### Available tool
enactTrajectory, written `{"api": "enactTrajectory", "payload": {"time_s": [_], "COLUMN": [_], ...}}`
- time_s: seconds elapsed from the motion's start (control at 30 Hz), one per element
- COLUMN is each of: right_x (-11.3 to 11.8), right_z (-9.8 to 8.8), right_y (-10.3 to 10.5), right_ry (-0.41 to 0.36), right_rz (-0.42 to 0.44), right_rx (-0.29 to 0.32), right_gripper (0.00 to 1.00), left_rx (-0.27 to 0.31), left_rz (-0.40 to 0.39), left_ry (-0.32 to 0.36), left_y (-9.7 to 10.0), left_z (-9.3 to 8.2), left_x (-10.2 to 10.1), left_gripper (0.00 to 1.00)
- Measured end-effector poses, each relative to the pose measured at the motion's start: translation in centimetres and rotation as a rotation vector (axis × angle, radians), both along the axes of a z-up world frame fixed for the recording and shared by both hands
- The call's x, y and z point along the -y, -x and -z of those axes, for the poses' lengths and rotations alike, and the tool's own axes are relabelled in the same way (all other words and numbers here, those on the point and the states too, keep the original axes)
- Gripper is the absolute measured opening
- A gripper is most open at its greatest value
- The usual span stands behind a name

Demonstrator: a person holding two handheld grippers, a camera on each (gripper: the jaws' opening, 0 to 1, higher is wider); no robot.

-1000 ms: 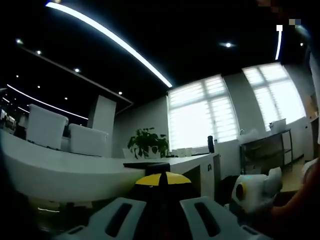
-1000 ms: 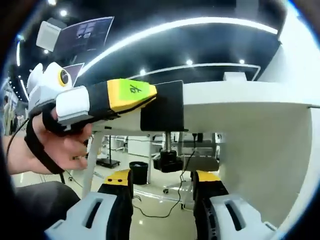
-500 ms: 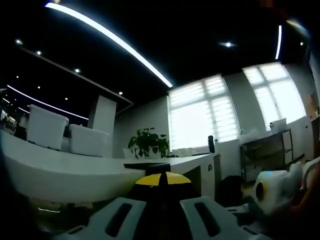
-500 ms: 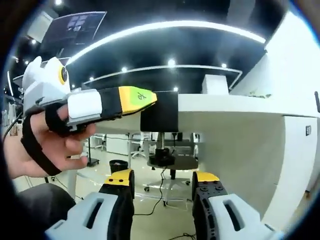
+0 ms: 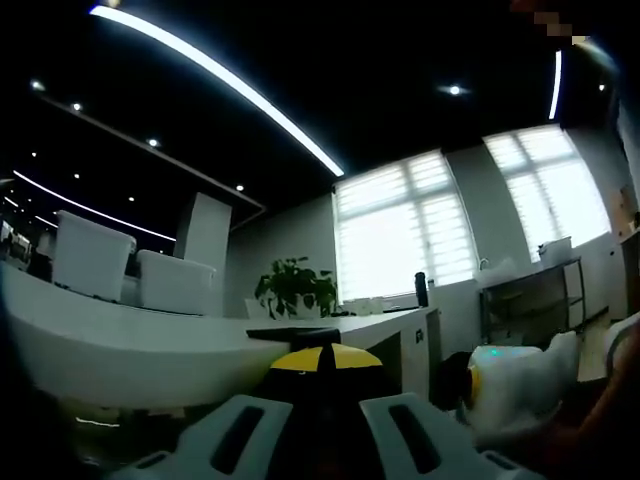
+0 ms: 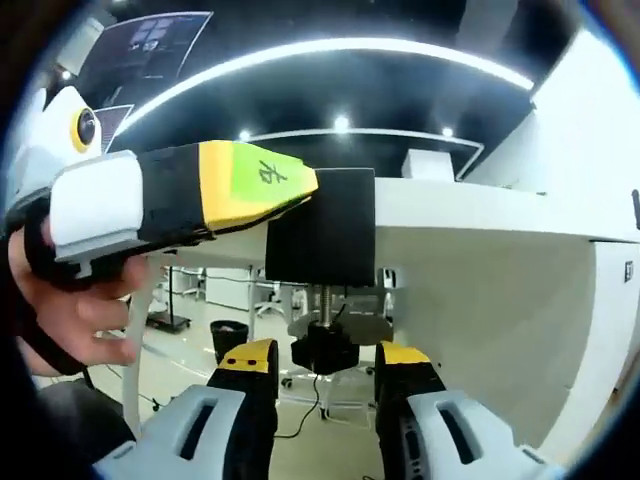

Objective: Clamp the fixed fixture on the desktop, loosen the retaining clip, secure it to the edge of the desk, and tighten the retaining clip.

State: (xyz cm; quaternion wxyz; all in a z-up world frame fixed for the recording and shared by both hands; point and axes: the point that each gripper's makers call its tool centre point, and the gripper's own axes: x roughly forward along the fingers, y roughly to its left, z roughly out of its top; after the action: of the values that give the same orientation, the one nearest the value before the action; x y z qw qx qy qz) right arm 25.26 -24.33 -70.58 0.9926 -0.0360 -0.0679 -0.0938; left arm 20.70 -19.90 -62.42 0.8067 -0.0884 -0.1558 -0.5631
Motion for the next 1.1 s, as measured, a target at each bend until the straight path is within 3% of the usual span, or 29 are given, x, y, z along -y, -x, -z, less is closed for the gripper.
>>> {"api": "enactTrajectory", "payload": {"time_s": [0.13, 0.4, 0.53, 0.63, 0.77, 0.83, 0.9, 1.1], "right_x": [0.2, -0.6, -1.4, -1.6, -2.5, -2.9, -2.5, -2.6], "right_z": [0.4, 0.6, 0.5, 0.5, 0.7, 0.9, 0.9, 1.0], "right_y": [-1.2, -1.3, -2.0, -2.1, -2.2, -2.2, -2.6, -3.1], "right_ry": [0.002, 0.04, 0.011, 0.074, 0.087, 0.049, 0.09, 0.084], "right_rz": [-0.007, -0.099, -0.282, -0.409, -0.618, -0.738, -0.77, -0.843], "right_rx": [-0.029, -0.035, -0.029, -0.044, -0.069, -0.082, -0.079, -0.088], "right_gripper": [0.28, 0.27, 0.27, 0.27, 0.27, 0.27, 0.27, 0.27], "left_rx": [0.0, -0.001, 0.003, 0.003, 0.005, 0.007, 0.008, 0.009], "left_rz": [0.001, 0.007, 0.006, 0.008, 0.008, 0.006, 0.005, 0.009], "left_ry": [0.0, 0.0, -0.003, -0.003, -0.004, -0.003, -0.007, -0.005], "left_y": [0.0, 0.0, 0.0, 0.0, 0.0, 0.0, 0.0, -0.1], "left_z": [0.0, 0.0, 0.0, 0.0, 0.0, 0.0, 0.1, 0.2], "left_x": [0.0, 0.0, -0.1, 0.0, 0.1, 0.1, 0.0, 0.1], "left_gripper": [0.03, 0.03, 0.03, 0.03, 0.03, 0.03, 0.03, 0.03]}}
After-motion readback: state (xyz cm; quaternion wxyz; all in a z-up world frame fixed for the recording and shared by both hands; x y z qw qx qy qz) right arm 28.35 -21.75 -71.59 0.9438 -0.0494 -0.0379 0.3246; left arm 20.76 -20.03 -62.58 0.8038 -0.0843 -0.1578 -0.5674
